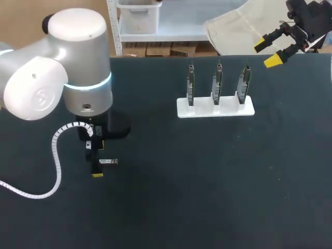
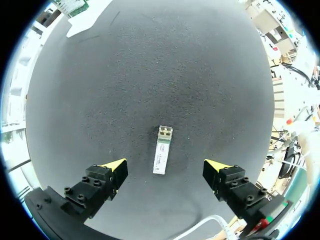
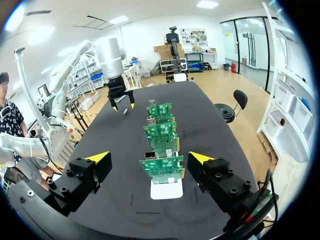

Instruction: Pick up the optical module with the left hand, and insert it into the network port with the right hand.

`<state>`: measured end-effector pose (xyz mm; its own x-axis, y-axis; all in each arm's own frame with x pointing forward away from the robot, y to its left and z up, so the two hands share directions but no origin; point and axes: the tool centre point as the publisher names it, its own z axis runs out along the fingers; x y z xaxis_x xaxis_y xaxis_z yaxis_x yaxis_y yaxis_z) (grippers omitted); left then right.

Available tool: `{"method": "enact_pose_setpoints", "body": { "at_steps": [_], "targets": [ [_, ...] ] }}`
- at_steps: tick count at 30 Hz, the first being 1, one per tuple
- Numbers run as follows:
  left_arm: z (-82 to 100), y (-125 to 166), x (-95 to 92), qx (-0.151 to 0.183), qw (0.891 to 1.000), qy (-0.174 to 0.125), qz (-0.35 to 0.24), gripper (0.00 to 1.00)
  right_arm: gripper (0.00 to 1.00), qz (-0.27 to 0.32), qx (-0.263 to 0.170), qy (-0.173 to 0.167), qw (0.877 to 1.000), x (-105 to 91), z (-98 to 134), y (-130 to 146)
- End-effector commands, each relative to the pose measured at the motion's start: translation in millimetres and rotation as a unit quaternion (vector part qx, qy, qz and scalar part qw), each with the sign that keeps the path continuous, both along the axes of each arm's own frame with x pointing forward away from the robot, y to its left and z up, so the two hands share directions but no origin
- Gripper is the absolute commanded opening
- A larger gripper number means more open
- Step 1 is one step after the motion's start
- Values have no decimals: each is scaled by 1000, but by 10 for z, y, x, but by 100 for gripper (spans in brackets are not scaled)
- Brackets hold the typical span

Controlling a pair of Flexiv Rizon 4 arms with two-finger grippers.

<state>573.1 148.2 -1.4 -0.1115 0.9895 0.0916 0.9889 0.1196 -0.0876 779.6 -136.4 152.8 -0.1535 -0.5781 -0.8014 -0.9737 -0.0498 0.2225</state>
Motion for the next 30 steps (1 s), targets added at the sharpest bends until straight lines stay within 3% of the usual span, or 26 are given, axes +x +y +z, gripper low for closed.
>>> {"method": "enact_pose_setpoints", "body": {
  "at_steps": [1,30],
  "targets": [
    [-45,-9,25,-2,1000,9,0,100,100,-3,0,-3,1000,-35,-2,3],
    [-111,-35,13,-4,1000,18,-3,100,100,-3,0,-3,1000,-35,-2,3]
  ]
}}
